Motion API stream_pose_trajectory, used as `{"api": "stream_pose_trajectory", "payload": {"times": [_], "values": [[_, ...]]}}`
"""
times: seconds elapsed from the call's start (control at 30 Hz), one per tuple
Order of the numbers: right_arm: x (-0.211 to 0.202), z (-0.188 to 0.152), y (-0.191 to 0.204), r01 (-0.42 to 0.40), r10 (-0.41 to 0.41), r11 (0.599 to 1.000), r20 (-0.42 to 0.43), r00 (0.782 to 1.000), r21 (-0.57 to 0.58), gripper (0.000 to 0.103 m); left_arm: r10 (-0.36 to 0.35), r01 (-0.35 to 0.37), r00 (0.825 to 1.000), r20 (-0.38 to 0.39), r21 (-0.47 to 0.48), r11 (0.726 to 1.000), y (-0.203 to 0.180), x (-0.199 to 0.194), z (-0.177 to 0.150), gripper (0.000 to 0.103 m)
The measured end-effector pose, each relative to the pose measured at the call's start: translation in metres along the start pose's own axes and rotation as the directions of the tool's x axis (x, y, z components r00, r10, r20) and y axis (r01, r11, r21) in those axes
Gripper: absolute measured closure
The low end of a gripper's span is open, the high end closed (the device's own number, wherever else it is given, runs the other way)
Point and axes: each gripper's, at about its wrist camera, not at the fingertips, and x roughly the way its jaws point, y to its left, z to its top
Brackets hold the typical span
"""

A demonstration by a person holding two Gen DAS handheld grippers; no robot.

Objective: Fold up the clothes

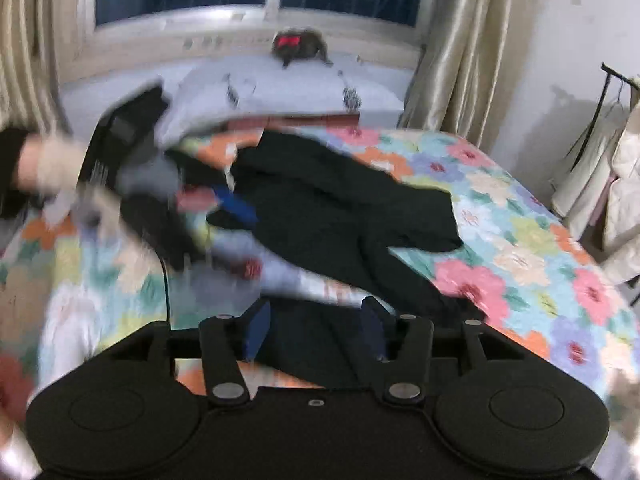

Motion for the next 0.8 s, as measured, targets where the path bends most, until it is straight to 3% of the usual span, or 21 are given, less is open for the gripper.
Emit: {"api": "stream_pose_trajectory", "payload": {"times": [0.07, 0.1, 0.13, 0.17, 0.23, 0.27, 0.33, 0.4, 0.47, 0.57, 0.8], "values": [[0.029, -0.015, -0.030, -0.015, -0.007, 0.979, 0.107, 0.994, 0.203, 0.048, 0.009, -0.010, 0.999, -0.050, -0.027, 1.000, -0.004, 0.030, -0.002, 0.016], [0.043, -0.027, -0.049, -0.034, -0.016, 0.943, 0.145, 0.989, 0.332, 0.048, -0.013, 0.011, 0.998, -0.053, -0.039, 0.999, -0.006, 0.038, -0.005, 0.025], [0.050, -0.038, -0.058, -0.040, -0.016, 0.935, 0.154, 0.988, 0.352, 0.048, -0.024, 0.020, 0.997, -0.073, -0.050, 0.999, -0.010, 0.044, -0.006, 0.052], [0.055, -0.049, -0.066, -0.044, -0.013, 0.934, 0.158, 0.987, 0.355, 0.049, -0.032, 0.026, 0.995, -0.097, -0.061, 0.998, -0.014, 0.049, -0.007, 0.071], [0.054, -0.075, -0.068, 0.073, -0.097, 0.979, 0.117, 0.988, 0.192, 0.049, -0.048, 0.038, 0.995, -0.084, -0.117, 0.992, -0.015, 0.047, -0.002, 0.096], [0.053, -0.087, -0.067, 0.125, -0.133, 0.988, 0.078, 0.988, 0.090, 0.049, -0.085, 0.072, 0.995, -0.058, -0.195, 0.978, -0.008, 0.041, 0.001, 0.096], [0.052, -0.104, -0.058, 0.145, -0.143, 0.984, 0.025, 0.989, -0.105, 0.049, -0.137, 0.133, 0.990, 0.013, -0.335, 0.933, 0.004, 0.026, 0.008, 0.096], [0.054, -0.120, -0.042, 0.130, -0.150, 0.935, -0.036, 0.988, -0.329, 0.048, -0.144, 0.166, 0.986, 0.085, -0.414, 0.895, 0.010, 0.008, 0.016, 0.096], [0.057, -0.133, -0.033, 0.112, -0.160, 0.881, -0.068, 0.985, -0.460, 0.047, -0.147, 0.194, 0.980, 0.137, -0.444, 0.875, 0.012, -0.009, 0.029, 0.096], [0.060, -0.143, -0.029, 0.137, -0.188, 0.828, -0.040, 0.981, -0.544, 0.044, -0.168, 0.238, 0.967, 0.191, -0.448, 0.862, 0.011, -0.026, 0.053, 0.097], [0.084, -0.118, -0.044, 0.312, -0.284, 0.801, 0.134, 0.949, -0.511, 0.042, -0.246, 0.335, 0.923, 0.295, -0.307, 0.891, -0.016, -0.040, 0.133, 0.097]]}}
